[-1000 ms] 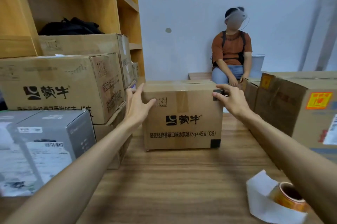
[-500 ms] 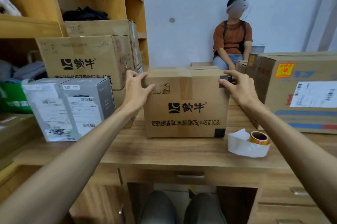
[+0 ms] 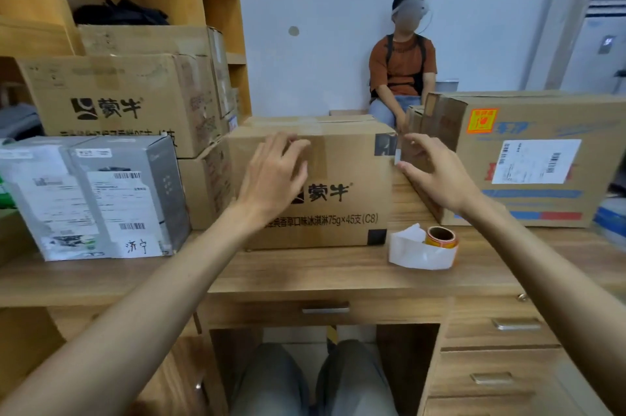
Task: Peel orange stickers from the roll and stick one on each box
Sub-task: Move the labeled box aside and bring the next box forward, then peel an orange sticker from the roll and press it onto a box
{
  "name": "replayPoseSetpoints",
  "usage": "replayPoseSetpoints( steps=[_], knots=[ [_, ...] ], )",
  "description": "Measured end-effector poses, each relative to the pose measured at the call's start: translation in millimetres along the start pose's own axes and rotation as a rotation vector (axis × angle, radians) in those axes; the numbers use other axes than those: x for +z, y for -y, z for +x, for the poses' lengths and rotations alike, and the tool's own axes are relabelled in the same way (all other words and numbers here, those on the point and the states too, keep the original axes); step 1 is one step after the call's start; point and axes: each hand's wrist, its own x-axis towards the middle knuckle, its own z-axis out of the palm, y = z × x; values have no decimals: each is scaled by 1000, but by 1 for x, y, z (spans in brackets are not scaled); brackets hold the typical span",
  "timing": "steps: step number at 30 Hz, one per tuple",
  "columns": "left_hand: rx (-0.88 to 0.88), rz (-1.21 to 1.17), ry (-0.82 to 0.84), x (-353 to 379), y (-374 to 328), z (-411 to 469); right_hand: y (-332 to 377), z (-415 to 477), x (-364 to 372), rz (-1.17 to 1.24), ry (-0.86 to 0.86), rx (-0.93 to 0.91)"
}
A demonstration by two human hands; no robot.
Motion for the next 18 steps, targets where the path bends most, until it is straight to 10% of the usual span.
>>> replayPoseSetpoints(
  steps=[4,18],
  knots=[
    [115,-288,248,41,-63,-5,-31,-29,-10,-107,37,16],
    [-446,-973,679,132,-178,-36,-90,-95,-8,73,287,243]
  ],
)
